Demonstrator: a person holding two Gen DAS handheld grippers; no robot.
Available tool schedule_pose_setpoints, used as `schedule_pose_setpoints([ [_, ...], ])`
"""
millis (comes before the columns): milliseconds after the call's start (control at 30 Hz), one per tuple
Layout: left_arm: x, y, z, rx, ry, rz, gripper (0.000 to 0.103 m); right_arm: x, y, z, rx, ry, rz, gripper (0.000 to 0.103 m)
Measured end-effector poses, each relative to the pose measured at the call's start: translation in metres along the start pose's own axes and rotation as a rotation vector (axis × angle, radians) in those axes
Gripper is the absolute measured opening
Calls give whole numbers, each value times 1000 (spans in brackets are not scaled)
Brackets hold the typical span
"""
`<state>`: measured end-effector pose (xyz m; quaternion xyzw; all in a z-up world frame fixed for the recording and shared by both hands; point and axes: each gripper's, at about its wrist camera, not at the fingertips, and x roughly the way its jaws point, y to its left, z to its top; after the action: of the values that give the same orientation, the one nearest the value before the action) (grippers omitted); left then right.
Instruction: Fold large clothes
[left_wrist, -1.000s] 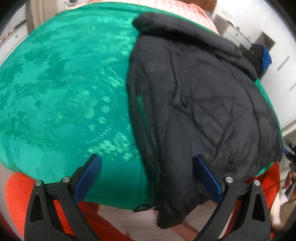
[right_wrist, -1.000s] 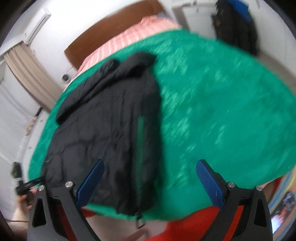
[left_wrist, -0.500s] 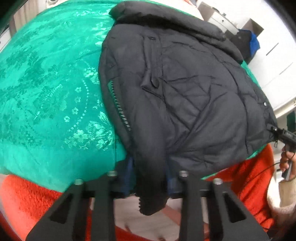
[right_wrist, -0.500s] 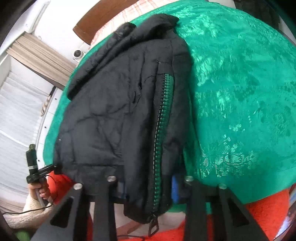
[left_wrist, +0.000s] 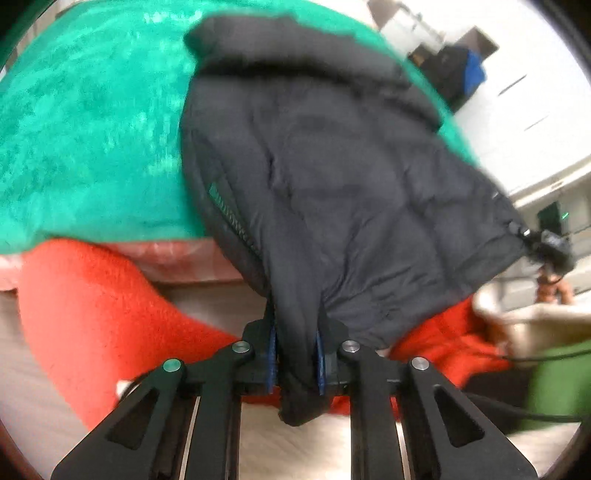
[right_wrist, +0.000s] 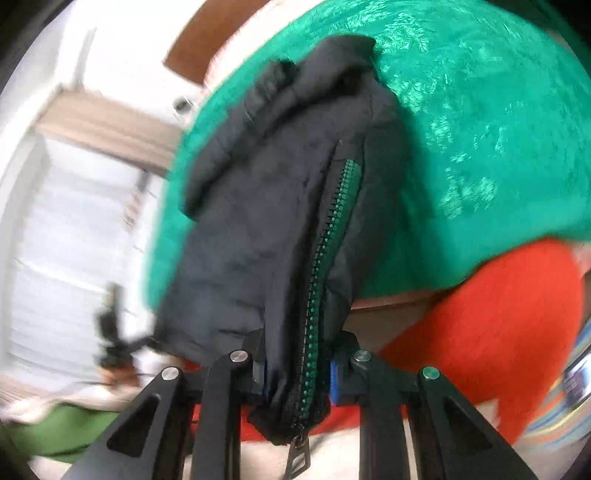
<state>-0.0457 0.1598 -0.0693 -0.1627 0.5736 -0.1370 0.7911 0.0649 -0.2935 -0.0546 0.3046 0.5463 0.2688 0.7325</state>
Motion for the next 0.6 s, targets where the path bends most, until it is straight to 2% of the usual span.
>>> schedule_pose_setpoints([
  [67, -28, -10, 25, 24, -89, -27, 14, -13, 20, 24, -22, -45, 63, 20],
  [133, -54, -20, 70, 68, -201, -50, 14, -18, 44, 63, -80, -88, 109, 20],
  [233, -68, -24, 152, 98, -359, -16, 16, -6, 71, 144, -157, -162, 102, 20],
  [267, -67, -21, 179, 81, -402, 1, 22, 2, 73, 171, -155, -194, 93, 21],
  [300, -61, -16, 214, 60, -432, 14, 27, 16, 73, 208, -136, -231, 88, 24],
  [333, -54, -12, 242, 44, -435, 30, 29, 26, 71, 229, -126, -241, 79, 28],
  [367, -45, -5, 270, 14, -435, 56, 33, 40, 70, 253, -118, -245, 62, 39],
  [400, -33, 5, 299, -31, -425, 85, 49, 55, 66, 275, -101, -257, 34, 58],
  [433, -26, 11, 313, -57, -424, 120, 61, 69, 61, 291, -77, -259, 10, 68],
  [467, -21, 17, 319, -89, -440, 185, 82, 74, 59, 298, -52, -267, -9, 84],
  [500, -18, 26, 320, -111, -463, 245, 91, 78, 55, 301, -29, -293, -36, 100],
  [567, -12, 39, 315, -116, -456, 269, 92, 75, 52, 301, -42, -345, -69, 103],
  [600, -6, 47, 310, -111, -439, 265, 93, 75, 51, 300, -59, -344, -75, 103],
])
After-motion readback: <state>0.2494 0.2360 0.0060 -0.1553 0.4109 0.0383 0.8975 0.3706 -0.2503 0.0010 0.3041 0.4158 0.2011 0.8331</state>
